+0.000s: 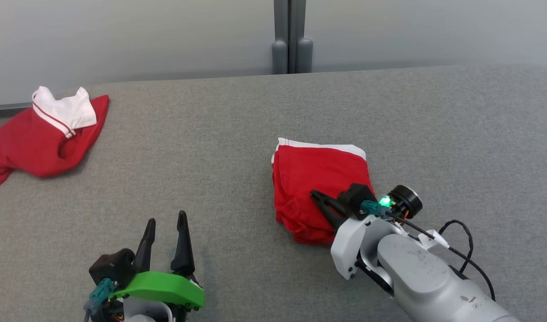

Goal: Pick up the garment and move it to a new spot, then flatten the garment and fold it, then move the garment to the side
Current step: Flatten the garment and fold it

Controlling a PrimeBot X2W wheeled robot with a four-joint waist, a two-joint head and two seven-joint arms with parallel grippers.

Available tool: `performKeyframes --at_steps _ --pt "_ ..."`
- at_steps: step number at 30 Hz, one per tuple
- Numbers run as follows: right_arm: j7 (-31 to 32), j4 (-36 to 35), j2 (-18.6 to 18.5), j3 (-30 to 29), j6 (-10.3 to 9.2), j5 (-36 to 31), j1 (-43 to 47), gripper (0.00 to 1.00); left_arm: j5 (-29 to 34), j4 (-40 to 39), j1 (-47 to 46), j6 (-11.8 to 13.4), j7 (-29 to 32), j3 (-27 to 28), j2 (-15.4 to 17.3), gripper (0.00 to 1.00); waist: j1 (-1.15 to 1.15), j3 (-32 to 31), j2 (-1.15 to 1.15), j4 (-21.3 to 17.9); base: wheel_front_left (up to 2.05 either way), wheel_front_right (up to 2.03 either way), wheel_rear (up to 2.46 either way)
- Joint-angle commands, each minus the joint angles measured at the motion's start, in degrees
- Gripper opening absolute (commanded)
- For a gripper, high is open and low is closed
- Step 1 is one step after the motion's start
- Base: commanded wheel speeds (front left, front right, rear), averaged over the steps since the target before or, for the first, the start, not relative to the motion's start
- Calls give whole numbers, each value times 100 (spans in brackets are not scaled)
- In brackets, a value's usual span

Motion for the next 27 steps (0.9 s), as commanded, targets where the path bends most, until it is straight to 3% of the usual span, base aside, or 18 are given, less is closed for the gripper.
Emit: performKeyframes --at_steps 1,12,21,24,25,27 --pt "-31 -8 46 76 -8 2 34 0 37 0 -84 -24 -2 30 10 100 0 81 0 81 0 0 0" --pt "-32 225 112 1295 -8 104 -162 0 30 14 -227 -35 -2 62 10 100 0 289 0 235 0 0 0" --pt "-32 -155 113 1635 -8 299 -258 0 92 -4 -215 -30 -2 131 11 100 0 206 0 73 0 0 0" --pt "-32 -399 113 1613 -8 317 -210 28 139 -2 -160 -44 -2 184 11 100 0 129 0 -5 0 0 0" --pt "-33 -462 113 1594 -8 326 -184 33 158 0 -149 -54 -2 199 11 100 0 105 0 -26 0 0 0" --pt "-33 -608 112 1509 -8 327 -145 55 213 4 -125 -56 -2 225 10 100 0 58 0 -70 0 0 0"
